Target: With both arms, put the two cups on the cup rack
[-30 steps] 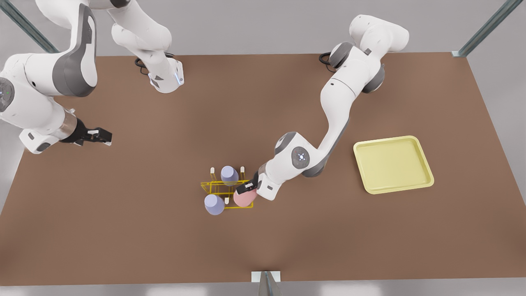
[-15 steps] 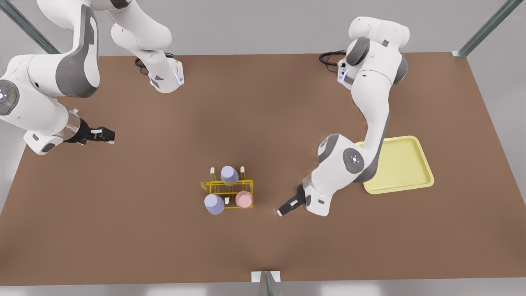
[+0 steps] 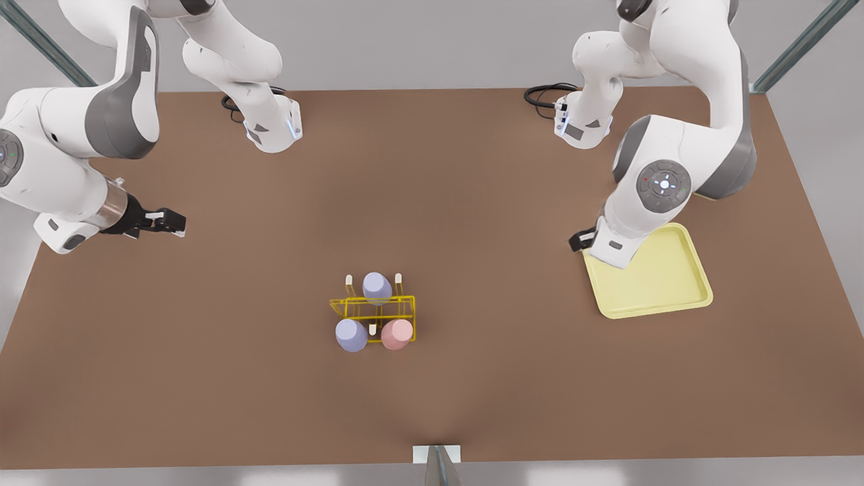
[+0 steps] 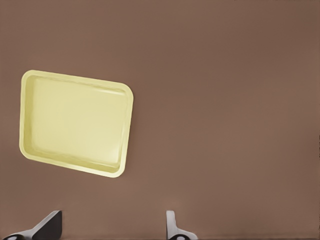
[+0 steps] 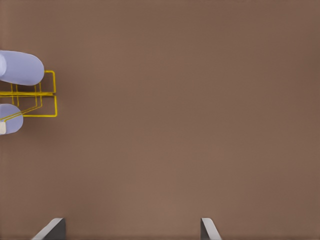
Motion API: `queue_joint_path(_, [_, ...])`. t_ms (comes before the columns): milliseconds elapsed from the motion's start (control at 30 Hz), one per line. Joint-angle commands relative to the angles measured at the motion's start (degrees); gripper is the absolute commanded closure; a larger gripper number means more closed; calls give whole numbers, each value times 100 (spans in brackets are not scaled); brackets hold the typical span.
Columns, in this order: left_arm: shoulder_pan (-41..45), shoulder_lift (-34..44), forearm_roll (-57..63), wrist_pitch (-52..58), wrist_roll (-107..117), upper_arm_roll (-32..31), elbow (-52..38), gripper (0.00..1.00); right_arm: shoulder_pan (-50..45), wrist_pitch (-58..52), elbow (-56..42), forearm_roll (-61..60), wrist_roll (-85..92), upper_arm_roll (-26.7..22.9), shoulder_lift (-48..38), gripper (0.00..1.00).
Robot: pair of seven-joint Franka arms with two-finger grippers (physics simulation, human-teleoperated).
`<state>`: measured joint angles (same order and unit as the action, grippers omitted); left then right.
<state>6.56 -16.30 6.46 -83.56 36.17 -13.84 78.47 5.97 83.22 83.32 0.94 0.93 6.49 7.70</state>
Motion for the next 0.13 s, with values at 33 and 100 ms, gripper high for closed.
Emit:
queue_joint_path(33, [-85, -40, -295, 402, -1753, -4, -631, 0, 10, -8, 0, -15, 21, 2, -5, 0])
queue_joint_path(100, [-85, -207, -251, 375, -1771, 4, -701, 0, 10, -8, 9, -24, 21, 2, -5, 0])
